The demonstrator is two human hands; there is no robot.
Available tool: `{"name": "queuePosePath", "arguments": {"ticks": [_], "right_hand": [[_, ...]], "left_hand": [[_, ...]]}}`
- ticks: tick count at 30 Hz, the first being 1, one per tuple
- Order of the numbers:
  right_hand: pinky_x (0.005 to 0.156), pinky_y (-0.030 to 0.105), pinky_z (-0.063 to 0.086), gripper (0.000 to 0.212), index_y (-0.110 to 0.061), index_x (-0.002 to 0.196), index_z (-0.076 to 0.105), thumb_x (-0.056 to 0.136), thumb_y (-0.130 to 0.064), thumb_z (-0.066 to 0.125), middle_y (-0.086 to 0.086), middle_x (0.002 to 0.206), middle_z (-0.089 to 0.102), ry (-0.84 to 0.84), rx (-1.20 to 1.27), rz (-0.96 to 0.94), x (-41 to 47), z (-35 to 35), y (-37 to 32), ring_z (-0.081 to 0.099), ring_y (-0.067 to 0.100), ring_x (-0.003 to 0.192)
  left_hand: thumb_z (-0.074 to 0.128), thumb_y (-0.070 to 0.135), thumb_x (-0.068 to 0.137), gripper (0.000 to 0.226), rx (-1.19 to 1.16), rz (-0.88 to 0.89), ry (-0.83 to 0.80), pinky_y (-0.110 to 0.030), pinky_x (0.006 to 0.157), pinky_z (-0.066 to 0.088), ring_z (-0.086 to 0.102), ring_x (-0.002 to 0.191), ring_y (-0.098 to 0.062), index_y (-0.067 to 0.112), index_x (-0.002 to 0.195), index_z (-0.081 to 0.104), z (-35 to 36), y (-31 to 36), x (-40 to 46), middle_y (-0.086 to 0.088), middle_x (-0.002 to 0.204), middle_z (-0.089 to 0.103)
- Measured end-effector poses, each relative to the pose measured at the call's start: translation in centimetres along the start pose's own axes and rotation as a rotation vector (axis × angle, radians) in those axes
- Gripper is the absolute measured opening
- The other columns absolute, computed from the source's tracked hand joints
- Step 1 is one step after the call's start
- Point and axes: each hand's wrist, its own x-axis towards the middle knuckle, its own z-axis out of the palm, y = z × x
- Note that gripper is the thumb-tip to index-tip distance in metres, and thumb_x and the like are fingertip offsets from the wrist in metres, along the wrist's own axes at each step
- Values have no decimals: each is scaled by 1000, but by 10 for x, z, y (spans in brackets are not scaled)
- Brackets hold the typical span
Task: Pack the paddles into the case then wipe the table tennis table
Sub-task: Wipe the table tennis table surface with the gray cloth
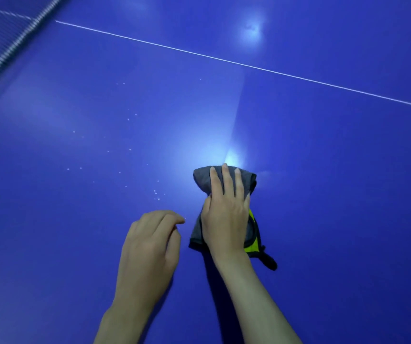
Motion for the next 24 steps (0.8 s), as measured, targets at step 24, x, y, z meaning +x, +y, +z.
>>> {"name": "queuePosePath", "arguments": {"ticks": [24], "right_hand": [[117, 52, 38, 55, -30, 151, 51, 99, -13, 54, -9, 164, 38, 164, 71, 209, 25, -85, 269, 27, 18, 155]], "left_hand": [[47, 16, 94, 20, 0, 271, -149, -33, 83, 39, 60, 100, -18, 16, 97, 67, 124, 162, 35, 6, 105, 64]]}}
